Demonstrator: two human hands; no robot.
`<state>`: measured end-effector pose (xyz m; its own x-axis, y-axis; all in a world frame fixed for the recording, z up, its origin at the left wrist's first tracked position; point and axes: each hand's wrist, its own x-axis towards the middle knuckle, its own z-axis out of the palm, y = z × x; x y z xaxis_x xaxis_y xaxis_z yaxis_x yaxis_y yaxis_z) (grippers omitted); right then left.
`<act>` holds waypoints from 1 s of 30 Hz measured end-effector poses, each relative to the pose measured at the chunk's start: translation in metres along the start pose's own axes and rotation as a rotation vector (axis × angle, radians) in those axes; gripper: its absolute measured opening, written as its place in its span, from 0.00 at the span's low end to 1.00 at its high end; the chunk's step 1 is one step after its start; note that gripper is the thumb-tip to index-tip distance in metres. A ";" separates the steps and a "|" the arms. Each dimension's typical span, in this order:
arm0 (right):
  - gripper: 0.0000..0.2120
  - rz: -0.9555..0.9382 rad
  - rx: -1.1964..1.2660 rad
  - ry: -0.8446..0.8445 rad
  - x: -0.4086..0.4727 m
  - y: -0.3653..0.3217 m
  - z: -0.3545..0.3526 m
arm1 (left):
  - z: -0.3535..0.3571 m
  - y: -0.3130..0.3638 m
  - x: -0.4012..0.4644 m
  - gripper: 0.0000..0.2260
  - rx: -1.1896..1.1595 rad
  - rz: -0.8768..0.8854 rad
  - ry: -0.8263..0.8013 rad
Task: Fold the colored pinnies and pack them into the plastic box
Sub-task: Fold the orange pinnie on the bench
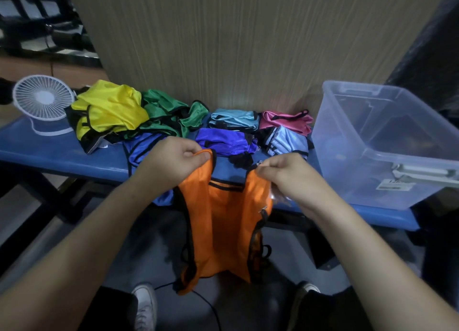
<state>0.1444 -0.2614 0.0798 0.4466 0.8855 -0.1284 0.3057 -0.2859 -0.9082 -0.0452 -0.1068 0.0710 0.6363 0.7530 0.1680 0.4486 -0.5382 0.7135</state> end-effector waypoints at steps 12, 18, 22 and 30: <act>0.09 0.135 0.410 -0.157 0.002 0.005 0.032 | 0.036 0.024 -0.010 0.09 -0.140 0.044 -0.131; 0.15 0.132 0.357 -0.135 0.005 0.006 0.035 | 0.032 0.028 -0.016 0.10 -0.090 0.135 -0.269; 0.11 0.079 0.332 -0.163 0.003 0.005 0.035 | 0.022 0.031 -0.019 0.09 -0.146 0.105 -0.454; 0.09 0.043 0.339 -0.202 -0.001 0.004 0.042 | 0.023 0.024 -0.025 0.18 0.108 0.107 -0.414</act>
<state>0.1093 -0.2480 0.0599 0.2679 0.9392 -0.2148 -0.0201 -0.2175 -0.9759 -0.0356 -0.1473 0.0684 0.8709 0.4871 -0.0652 0.4153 -0.6584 0.6277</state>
